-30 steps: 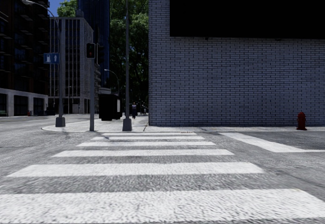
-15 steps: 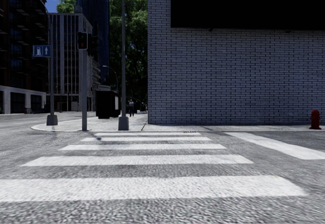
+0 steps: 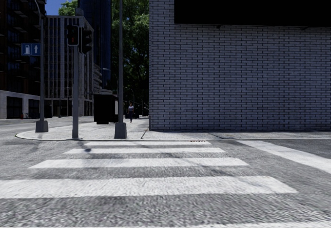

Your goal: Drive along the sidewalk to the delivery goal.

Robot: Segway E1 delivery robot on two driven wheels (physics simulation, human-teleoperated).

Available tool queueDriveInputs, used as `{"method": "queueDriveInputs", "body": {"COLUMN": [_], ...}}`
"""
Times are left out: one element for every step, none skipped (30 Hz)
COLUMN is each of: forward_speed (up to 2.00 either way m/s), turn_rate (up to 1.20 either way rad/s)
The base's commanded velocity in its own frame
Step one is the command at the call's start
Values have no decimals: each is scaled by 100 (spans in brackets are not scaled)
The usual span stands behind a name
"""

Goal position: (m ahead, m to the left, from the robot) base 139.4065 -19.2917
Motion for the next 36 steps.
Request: {"method": "queueDriveInputs", "body": {"forward_speed": [178,179,179,179,179,180,180,184,189,193,200,200,200,200,200,200,200,200,200,200,200,200,200,200,200,200,200,200,200,200,200,200,200,200,200,200], "turn_rate": [0,0,0,0,0,0,0,0,0,0,0,0,0,0,0,0,0,0,0,0,0,0,0,0,0,0,0,0,0,0,0,0,0,0,0,0]}}
